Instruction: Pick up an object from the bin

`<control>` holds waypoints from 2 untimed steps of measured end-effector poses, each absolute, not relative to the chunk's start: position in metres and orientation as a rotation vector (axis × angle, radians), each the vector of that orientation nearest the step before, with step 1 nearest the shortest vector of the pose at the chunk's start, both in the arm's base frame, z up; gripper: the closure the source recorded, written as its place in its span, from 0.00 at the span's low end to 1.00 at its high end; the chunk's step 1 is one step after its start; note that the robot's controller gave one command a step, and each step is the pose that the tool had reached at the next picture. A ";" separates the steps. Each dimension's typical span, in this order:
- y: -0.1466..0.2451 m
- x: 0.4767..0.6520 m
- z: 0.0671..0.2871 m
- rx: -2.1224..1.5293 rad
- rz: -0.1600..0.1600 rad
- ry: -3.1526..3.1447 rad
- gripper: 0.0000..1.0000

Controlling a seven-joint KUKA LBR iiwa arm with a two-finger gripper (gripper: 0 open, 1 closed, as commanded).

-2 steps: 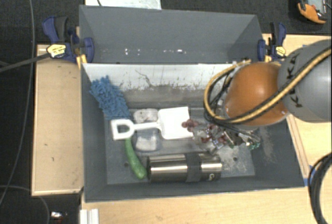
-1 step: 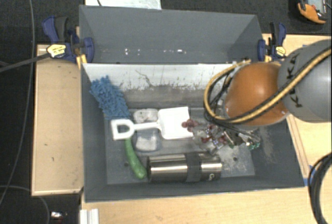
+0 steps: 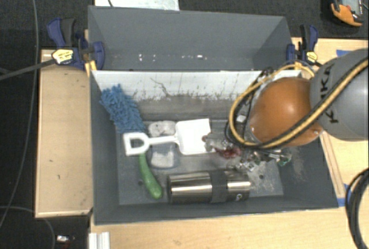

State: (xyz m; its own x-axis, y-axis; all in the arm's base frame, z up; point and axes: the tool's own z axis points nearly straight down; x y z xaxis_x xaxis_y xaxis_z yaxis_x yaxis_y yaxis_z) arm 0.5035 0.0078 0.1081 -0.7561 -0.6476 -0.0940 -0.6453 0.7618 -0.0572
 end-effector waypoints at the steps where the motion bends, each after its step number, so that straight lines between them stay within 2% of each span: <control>1: 0.007 0.503 0.108 -1.049 -0.034 2.847 0.00; 2: -0.020 0.521 0.071 -1.414 -0.055 2.680 1.00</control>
Offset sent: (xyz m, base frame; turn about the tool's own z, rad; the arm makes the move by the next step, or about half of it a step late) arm 0.0166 -0.0292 -0.0381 -0.2661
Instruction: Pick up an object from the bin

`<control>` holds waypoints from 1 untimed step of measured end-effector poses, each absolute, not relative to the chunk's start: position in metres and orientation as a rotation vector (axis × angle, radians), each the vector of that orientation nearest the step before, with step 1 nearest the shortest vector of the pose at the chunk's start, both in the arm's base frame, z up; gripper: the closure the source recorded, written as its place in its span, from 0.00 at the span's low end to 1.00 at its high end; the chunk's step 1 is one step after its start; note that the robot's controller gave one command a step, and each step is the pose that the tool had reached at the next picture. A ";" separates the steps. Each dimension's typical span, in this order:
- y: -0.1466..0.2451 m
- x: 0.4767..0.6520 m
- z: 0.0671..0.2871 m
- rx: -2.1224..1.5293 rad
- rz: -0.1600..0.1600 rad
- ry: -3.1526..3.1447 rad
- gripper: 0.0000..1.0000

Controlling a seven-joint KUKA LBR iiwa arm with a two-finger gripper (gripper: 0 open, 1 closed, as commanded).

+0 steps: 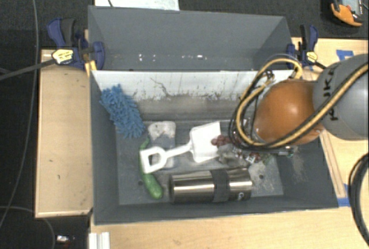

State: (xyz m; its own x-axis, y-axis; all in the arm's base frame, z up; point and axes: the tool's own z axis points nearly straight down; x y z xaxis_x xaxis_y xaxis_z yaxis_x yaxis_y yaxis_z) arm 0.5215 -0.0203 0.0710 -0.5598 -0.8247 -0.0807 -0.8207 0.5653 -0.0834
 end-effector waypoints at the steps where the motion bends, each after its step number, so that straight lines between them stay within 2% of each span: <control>1: -0.020 0.521 0.071 -1.415 -0.055 2.680 1.00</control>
Offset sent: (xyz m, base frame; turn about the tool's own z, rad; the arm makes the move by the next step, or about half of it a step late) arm 0.0000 0.0000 0.0000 0.0000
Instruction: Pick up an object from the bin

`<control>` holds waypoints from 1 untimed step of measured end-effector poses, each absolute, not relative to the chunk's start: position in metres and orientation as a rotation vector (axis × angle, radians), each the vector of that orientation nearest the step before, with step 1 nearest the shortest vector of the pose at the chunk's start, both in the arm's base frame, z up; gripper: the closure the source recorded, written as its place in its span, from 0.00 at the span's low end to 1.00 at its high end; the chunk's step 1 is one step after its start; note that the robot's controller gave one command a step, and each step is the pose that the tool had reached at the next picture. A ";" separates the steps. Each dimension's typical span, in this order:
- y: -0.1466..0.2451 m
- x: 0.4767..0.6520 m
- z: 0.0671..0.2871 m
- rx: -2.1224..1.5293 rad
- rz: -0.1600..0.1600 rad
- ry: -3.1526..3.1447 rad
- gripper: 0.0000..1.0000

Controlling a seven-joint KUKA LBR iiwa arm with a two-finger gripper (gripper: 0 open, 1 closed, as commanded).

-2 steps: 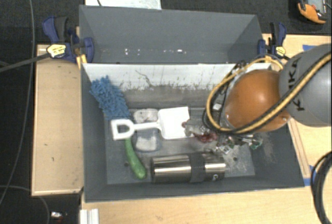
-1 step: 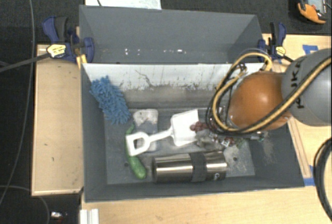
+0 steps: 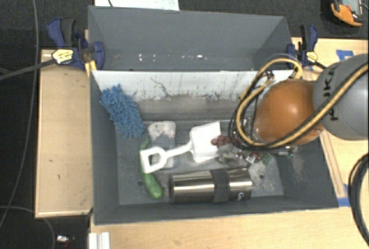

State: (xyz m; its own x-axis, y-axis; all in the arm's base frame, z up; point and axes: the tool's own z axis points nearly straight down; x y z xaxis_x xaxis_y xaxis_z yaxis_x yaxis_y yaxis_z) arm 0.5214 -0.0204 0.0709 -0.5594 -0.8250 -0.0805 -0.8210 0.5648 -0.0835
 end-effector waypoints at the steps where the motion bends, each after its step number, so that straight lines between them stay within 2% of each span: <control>1: -0.020 0.521 0.071 -1.415 -0.055 2.680 1.00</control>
Offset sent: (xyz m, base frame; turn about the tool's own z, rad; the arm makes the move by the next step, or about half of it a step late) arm -0.0283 0.0246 0.0184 -0.0495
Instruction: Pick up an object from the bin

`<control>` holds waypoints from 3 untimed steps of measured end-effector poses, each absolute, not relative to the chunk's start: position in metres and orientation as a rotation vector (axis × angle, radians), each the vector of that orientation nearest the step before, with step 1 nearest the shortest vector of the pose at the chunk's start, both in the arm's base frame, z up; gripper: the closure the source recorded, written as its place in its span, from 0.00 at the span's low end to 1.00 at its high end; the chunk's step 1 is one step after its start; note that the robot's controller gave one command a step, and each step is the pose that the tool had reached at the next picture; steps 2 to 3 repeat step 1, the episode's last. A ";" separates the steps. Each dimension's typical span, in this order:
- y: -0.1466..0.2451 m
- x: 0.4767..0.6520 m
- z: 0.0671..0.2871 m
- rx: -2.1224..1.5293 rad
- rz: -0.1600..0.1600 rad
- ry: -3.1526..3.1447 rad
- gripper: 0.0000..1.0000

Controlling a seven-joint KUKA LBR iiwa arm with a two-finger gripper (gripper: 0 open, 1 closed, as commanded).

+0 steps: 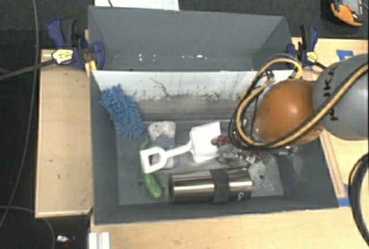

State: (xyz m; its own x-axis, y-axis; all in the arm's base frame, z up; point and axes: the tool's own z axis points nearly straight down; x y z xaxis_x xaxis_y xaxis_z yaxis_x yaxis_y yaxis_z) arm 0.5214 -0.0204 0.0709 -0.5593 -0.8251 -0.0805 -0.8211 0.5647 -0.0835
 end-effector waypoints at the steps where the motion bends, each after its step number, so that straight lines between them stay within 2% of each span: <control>1: 0.004 0.501 0.094 -1.473 -0.075 2.619 1.00; 3: 0.004 0.501 0.094 -1.473 -0.075 2.619 1.00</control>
Offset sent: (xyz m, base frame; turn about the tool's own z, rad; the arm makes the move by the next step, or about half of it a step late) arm 0.0000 0.0000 0.0000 0.0000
